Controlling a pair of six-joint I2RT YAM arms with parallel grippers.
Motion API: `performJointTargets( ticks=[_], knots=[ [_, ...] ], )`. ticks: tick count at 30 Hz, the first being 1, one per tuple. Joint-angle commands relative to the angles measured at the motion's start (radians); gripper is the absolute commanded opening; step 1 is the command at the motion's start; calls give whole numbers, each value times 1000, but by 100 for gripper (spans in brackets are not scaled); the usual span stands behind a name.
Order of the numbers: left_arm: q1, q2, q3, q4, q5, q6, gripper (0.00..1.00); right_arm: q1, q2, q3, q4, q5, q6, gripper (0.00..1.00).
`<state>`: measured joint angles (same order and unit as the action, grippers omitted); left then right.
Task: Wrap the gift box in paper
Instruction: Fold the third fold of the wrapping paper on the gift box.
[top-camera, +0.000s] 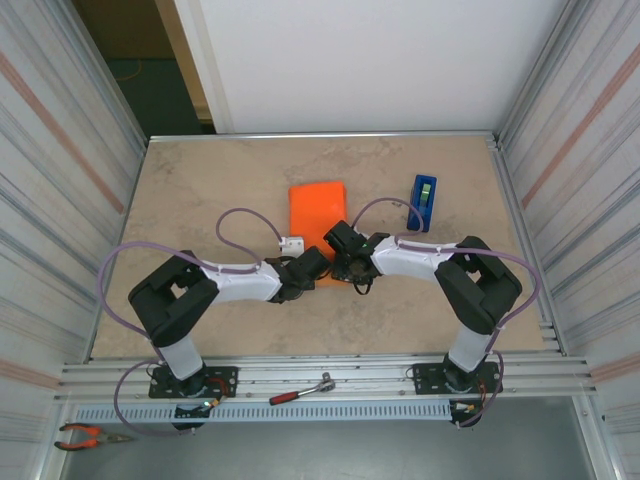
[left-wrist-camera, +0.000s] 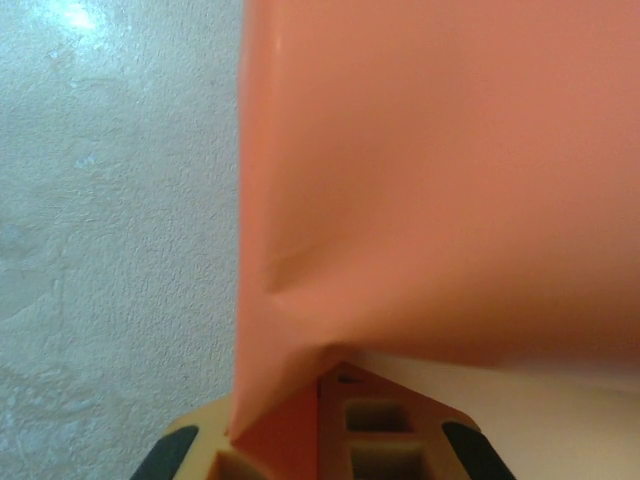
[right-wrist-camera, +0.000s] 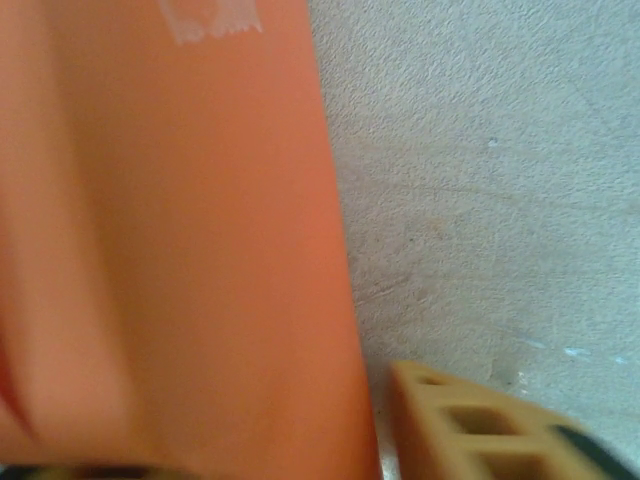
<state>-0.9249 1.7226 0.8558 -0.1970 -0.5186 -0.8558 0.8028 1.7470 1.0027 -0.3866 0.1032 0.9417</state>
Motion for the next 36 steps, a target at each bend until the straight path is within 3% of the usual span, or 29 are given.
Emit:
performJointTargets(
  ticks=[1,3,11,18,23,29,31,32,34,35,36],
  knots=[
    [-7,19,13,-31,-10,-22,0,-10,8,18,-30,13,11,74],
    [-6,18,12,-31,-11,-22,0,-16,11,23,-32,16,10,80],
    [-7,5,9,-39,-16,-9,0,-30,67,90,-101,46,-16,80],
    [-6,-46,1,-52,-2,25,34,-27,67,67,-65,32,-24,75],
    [11,-71,-9,-36,11,53,41,-21,53,42,-40,22,-26,70],
    [20,-45,-9,-33,-2,55,37,-22,29,7,5,-21,-18,70],
    [20,-30,-9,-30,-8,55,25,-22,13,-3,13,-20,-12,72],
    [20,-24,-9,-28,-7,55,13,-21,1,-9,14,-18,-9,74],
    [21,-18,-9,-27,-6,54,7,-23,-18,-13,13,-12,-10,79],
    [21,-17,-11,-26,-5,51,6,-22,-25,-13,8,-8,-11,86],
    [18,-19,-15,-24,-5,50,6,-24,-34,-13,5,-2,-9,100]
  ],
)
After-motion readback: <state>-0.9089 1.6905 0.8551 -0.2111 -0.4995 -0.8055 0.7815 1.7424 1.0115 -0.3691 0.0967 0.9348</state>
